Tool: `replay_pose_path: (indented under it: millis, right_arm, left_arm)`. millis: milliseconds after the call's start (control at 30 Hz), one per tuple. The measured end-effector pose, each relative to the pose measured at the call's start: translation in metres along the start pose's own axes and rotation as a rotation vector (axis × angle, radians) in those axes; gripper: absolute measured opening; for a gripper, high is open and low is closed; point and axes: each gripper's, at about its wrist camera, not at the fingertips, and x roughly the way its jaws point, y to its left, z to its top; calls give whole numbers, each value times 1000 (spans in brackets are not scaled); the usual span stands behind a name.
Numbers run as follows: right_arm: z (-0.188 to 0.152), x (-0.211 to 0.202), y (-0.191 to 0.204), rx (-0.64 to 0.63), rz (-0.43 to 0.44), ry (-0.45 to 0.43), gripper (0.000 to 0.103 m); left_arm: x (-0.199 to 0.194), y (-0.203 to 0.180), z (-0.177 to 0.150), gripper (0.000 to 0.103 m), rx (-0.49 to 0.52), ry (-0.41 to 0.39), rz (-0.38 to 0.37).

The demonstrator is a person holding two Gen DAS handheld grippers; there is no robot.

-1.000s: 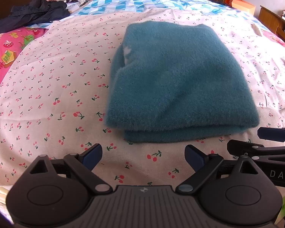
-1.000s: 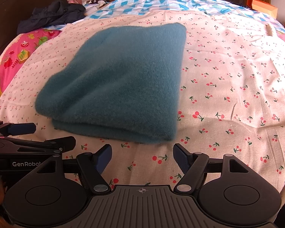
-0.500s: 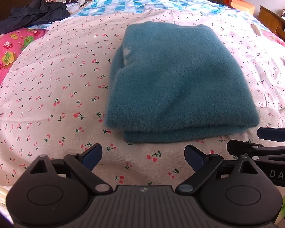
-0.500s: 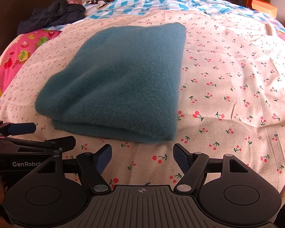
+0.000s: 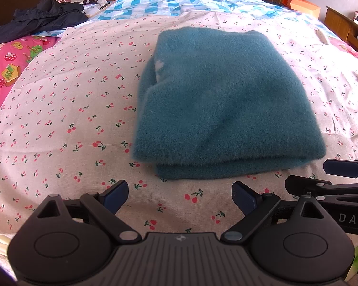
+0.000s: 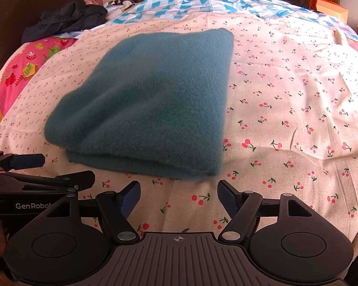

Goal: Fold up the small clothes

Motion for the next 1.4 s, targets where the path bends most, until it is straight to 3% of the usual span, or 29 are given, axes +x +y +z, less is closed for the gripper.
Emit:
replay_pose_path:
  millis: [1400]
  right_arm:
    - [0, -1, 0, -3, -2, -1, 72]
  left_arm:
    - [2, 1, 0, 96, -11, 2, -7]
